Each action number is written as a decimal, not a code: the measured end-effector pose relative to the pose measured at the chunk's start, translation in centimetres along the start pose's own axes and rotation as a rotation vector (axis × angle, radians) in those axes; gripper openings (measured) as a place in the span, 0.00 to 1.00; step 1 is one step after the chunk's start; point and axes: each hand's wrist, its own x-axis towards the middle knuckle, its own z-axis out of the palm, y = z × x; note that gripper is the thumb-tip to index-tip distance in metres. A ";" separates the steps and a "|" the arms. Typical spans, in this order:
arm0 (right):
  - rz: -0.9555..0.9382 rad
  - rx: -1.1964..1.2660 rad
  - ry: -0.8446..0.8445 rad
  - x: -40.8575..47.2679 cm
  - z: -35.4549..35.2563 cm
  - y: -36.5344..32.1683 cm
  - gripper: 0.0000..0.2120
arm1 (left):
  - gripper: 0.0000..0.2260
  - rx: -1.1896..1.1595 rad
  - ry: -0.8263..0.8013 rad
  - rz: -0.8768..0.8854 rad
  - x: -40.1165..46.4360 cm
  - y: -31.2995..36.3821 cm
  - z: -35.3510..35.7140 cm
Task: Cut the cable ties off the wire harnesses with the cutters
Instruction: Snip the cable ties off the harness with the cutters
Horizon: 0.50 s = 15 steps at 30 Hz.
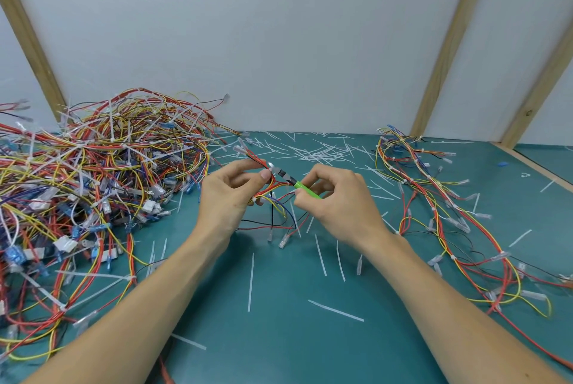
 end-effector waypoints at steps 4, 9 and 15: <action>-0.007 0.010 0.035 0.0 0.3 0.0 0.11 | 0.03 0.003 0.040 -0.030 0.1 -0.1 0.0; 0.010 0.011 0.068 0.2 0.4 0.4 0.13 | 0.03 0.032 0.034 -0.031 0.1 0.0 0.0; 0.016 0.004 0.103 0.3 0.2 0.6 0.15 | 0.01 0.059 0.022 -0.024 -0.1 0.3 0.2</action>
